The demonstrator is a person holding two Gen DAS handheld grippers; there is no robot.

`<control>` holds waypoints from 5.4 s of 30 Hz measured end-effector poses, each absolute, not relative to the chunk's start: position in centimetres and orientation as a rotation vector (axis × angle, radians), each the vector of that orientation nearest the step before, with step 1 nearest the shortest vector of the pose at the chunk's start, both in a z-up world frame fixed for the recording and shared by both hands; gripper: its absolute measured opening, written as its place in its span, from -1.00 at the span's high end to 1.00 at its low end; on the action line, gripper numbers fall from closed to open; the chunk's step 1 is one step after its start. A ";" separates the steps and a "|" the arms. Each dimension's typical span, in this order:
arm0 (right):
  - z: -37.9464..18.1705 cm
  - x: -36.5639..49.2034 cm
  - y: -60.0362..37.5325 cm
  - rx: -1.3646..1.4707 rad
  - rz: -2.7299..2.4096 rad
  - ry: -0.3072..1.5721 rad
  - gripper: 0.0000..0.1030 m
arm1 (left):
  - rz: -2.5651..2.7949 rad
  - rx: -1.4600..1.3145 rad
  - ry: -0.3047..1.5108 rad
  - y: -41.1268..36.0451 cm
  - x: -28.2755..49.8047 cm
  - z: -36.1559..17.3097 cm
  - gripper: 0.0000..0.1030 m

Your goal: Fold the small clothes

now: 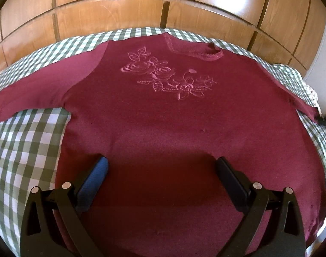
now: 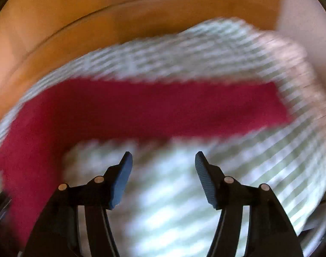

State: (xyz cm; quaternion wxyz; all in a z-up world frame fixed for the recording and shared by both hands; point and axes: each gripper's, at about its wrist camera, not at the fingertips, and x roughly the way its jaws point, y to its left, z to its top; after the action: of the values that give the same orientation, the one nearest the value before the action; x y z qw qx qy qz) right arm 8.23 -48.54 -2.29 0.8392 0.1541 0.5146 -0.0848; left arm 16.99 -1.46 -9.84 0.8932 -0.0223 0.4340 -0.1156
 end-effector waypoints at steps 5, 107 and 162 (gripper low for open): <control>-4.1 1.8 -40.3 0.343 -0.002 1.188 -0.05 | -0.252 -0.070 0.888 -0.9 16.2 -9.6 -0.92; -4.5 10.5 -38.4 0.591 0.008 0.914 -0.70 | -0.414 -0.325 1.030 -4.3 26.8 -5.3 -0.33; -8.9 23.6 -33.0 0.064 -0.210 0.904 -0.62 | 0.159 -0.693 0.831 22.8 20.4 -5.5 -0.38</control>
State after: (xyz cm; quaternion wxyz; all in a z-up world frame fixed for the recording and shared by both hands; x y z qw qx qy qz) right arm 23.61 -33.05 -8.90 0.8937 0.0306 0.4360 -0.1011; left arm 20.37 22.83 -5.55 0.8541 -0.3295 0.3953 0.0758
